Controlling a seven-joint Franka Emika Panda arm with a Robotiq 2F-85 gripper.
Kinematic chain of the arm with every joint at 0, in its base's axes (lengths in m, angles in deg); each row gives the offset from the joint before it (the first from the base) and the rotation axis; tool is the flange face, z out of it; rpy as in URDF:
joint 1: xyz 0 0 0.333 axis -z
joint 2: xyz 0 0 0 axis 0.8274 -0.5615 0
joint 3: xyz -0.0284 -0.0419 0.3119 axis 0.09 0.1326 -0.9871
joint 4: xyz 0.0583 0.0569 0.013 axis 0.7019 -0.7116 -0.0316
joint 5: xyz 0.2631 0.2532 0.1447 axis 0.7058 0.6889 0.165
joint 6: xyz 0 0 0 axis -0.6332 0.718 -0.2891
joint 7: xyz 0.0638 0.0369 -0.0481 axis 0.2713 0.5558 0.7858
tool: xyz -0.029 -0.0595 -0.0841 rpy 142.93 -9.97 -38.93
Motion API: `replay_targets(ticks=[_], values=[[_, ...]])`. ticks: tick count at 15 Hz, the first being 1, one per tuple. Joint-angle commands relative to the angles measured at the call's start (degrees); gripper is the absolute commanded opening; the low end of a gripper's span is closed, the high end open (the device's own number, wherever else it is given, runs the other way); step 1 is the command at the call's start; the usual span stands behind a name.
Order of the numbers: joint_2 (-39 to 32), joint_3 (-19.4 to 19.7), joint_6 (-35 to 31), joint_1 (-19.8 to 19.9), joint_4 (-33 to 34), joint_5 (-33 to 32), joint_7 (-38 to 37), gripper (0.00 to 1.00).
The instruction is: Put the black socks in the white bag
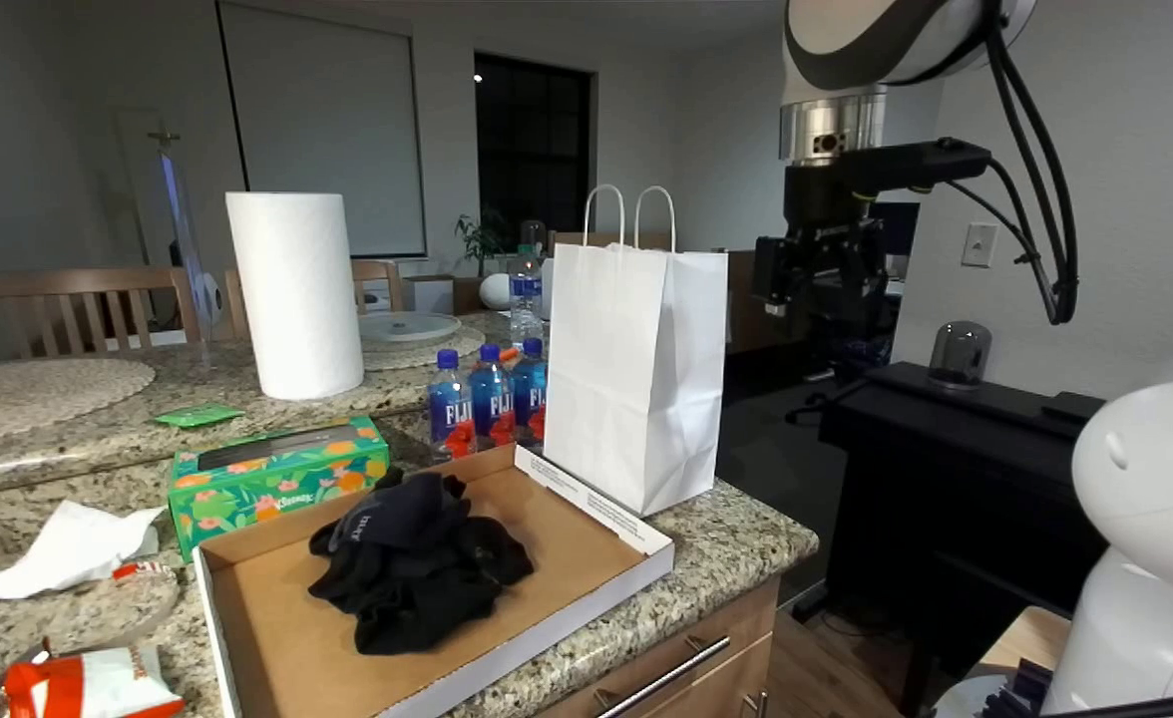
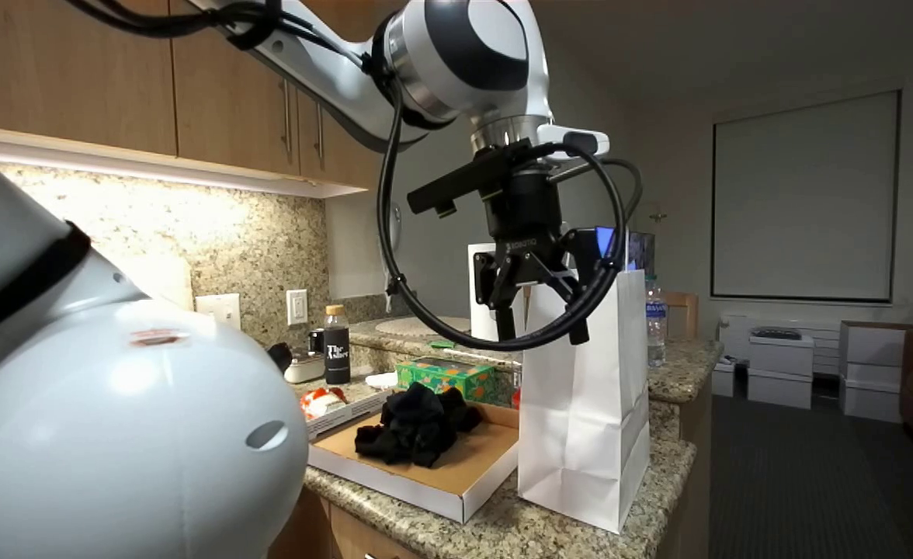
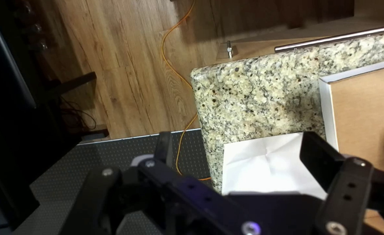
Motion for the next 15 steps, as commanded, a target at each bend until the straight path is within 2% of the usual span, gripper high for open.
replay_targets(ticks=[1, 5, 9, 12, 15], values=[[-0.17, -1.33, -0.49, -2.67, 0.16, -0.18, -0.13, 1.0], [0.81, -2.54, -2.04, -8.57, 0.11, 1.17, 2.82, 1.0], [-1.03, -5.74, -2.38, -15.68, 1.98, 1.84, 5.61, 1.0], [-3.93, -8.53, -2.38, -20.63, 5.4, 3.8, 6.4, 1.0], [-8.62, -11.91, -3.11, -22.73, 10.01, 3.92, 4.83, 1.0]])
